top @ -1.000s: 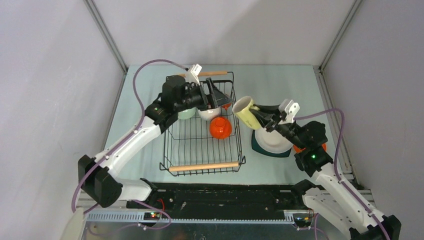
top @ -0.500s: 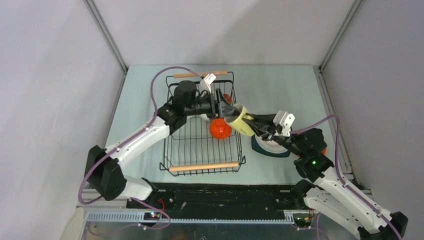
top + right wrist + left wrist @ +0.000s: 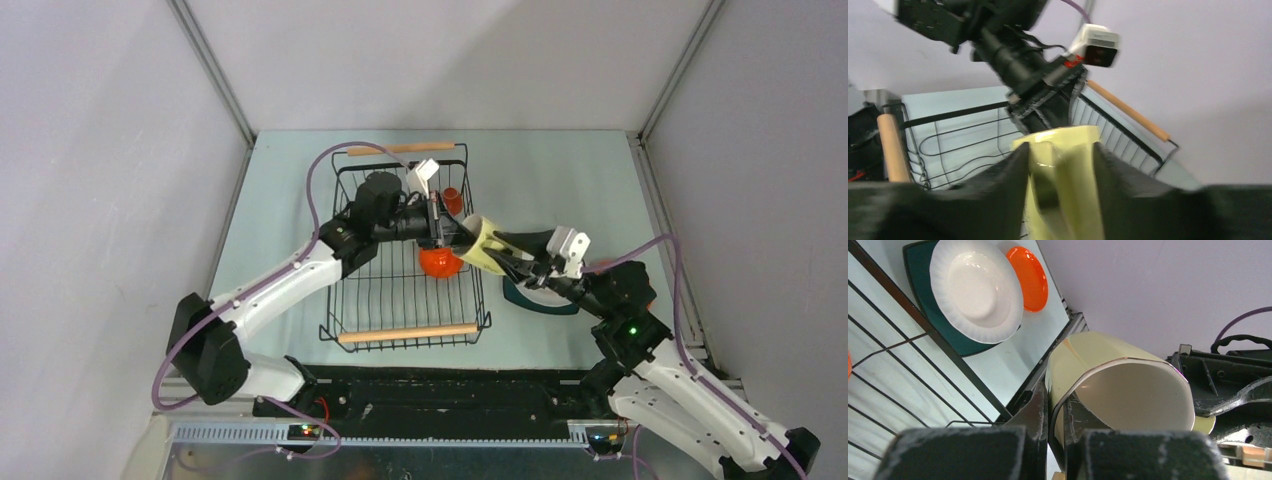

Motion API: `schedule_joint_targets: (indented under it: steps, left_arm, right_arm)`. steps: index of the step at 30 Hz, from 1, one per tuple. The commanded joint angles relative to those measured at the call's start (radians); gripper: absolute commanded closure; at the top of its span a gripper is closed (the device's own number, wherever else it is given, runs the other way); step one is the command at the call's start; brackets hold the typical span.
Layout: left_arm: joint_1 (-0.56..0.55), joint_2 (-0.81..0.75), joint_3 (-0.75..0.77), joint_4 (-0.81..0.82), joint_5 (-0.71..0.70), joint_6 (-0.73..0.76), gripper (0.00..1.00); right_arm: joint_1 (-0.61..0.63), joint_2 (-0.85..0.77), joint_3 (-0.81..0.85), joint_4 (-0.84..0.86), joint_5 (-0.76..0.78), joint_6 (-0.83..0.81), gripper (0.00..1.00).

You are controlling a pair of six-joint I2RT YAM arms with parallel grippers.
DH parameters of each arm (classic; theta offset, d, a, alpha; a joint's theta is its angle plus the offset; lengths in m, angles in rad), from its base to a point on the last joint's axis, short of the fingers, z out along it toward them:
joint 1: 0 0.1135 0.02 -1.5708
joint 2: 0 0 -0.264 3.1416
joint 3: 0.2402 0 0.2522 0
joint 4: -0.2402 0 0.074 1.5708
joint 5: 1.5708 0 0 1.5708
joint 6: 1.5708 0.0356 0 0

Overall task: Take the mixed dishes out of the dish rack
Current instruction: Place the cup at the center of the board.

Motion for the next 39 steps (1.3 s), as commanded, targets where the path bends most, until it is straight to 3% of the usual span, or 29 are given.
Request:
schedule_joint_targets:
  steps: [1,2,4,9,15,17,19,21,26,30,34,39]
  left_arm:
    - [0.006,-0.126,0.035,-0.029,-0.099,0.122,1.0]
    - [0.006,-0.15,0.046,-0.067,-0.148,0.142,1.0]
    - [0.005,-0.191,0.063,-0.113,-0.222,0.167,1.0]
    - [0.005,-0.331,0.095,-0.225,-0.497,0.188,1.0]
    - [0.009,-0.466,0.14,-0.436,-1.042,0.168,1.0]
    - [0.031,-0.478,0.184,-0.555,-1.299,0.143,1.0]
    - [0.107,-0.493,0.206,-0.632,-1.37,0.1,1.0]
    - [0.235,-0.51,0.208,-0.652,-1.375,0.078,1.0]
    - [0.438,-0.449,0.224,-0.699,-1.297,0.041,1.0]
    - [0.541,-0.388,0.125,-0.607,-1.235,0.018,1.0]
    - [0.697,-0.333,0.022,-0.532,-1.032,-0.029,1.0]
    - [0.807,-0.321,-0.115,-0.487,-1.02,-0.075,1.0]
  right_arm:
    - [-0.017,-0.081,0.027,-0.031,0.185,0.113,0.35]
    - [-0.017,-0.09,0.027,-0.05,0.228,0.157,0.17]
    - [-0.018,-0.118,0.026,-0.102,0.285,0.21,0.02]
    - [-0.019,-0.181,0.026,-0.21,0.451,0.294,0.0]
    - [-0.02,-0.205,0.026,-0.298,0.808,0.384,0.01]
    - [-0.019,-0.206,0.026,-0.343,0.863,0.407,0.0]
    - [-0.021,-0.205,0.026,-0.369,0.899,0.422,0.0]
    - [-0.022,-0.207,0.026,-0.381,0.927,0.436,0.01]
    - [-0.029,-0.21,0.026,-0.419,0.978,0.47,0.01]
    - [-0.042,-0.209,0.027,-0.436,0.988,0.481,0.01]
    - [-0.055,-0.209,0.027,-0.435,0.969,0.483,0.0]
    - [-0.067,-0.199,0.026,-0.427,0.957,0.479,0.01]
